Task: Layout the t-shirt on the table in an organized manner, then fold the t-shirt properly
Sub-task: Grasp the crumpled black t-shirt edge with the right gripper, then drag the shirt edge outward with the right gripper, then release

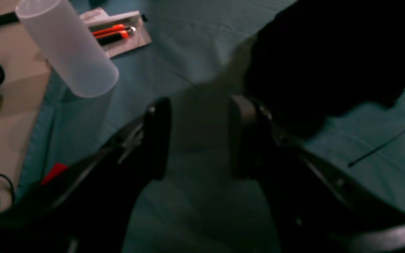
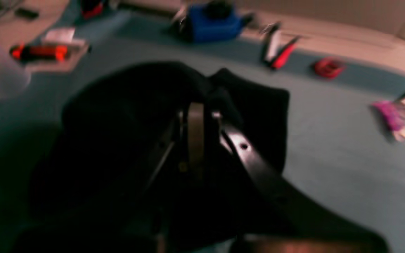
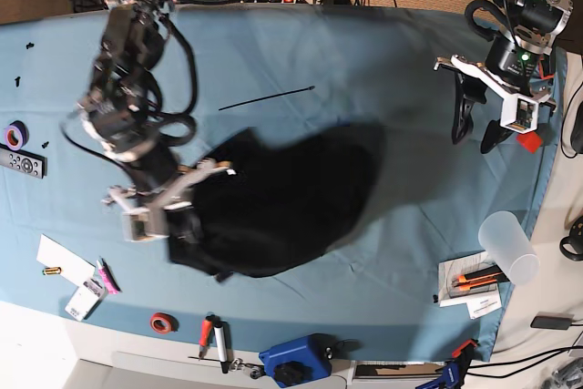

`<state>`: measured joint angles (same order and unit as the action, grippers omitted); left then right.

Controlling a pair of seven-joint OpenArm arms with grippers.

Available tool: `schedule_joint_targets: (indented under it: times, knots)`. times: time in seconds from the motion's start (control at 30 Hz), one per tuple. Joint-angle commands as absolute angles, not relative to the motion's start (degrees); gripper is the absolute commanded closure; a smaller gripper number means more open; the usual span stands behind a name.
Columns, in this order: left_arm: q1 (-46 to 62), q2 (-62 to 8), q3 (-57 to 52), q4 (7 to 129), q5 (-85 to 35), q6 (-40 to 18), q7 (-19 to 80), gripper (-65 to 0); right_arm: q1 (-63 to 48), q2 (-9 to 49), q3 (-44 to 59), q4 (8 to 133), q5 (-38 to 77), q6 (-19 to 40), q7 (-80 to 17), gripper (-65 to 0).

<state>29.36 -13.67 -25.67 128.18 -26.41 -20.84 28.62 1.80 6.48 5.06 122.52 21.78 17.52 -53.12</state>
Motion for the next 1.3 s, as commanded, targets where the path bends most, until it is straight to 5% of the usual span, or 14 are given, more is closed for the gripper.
schedule_joint_targets:
  times: [0.0,0.23,0.53,0.77,0.83,1.0,1.27]
  knots:
    - [29.36,-14.13,-26.0,129.16,-27.07,-20.86,26.96,-27.3,1.98,6.2,6.66,124.55,23.29,17.52,-51.48,0.0]
    - [29.36,-14.13,-26.0,129.16,-27.09,-20.86,26.98,-27.3,1.3,6.35,14.55,121.64,23.38,18.83,-48.77,0.0]
    - [29.36,-14.13,-26.0,129.14,-27.09,-20.88,26.98,-27.3,13.93,6.35,15.0,93.6,16.73,20.6,-38.7,0.0]
    - [29.36,-14.11,-26.0,129.16,-27.07,-20.88,27.03,-27.3,27.38,6.35,15.0,75.02,13.3,21.76,-47.57,0.0]
    - [29.36,-14.13,-26.0,129.14,-27.07,-20.88,27.16,-27.3,28.53,6.35,15.0,74.24,13.47,23.57,-51.05,0.0]
    - [29.36,-14.13,-26.0,129.14,-27.09,-20.88,27.18,-27.3,31.4,6.35,15.0,74.26,13.52,26.83,-51.44,-17.8]
    - [29.39,-14.13,-26.0,129.14,-27.09,-20.86,29.15,-27.3,35.27,6.66,16.29,84.53,20.86,26.76,-58.72,-18.5]
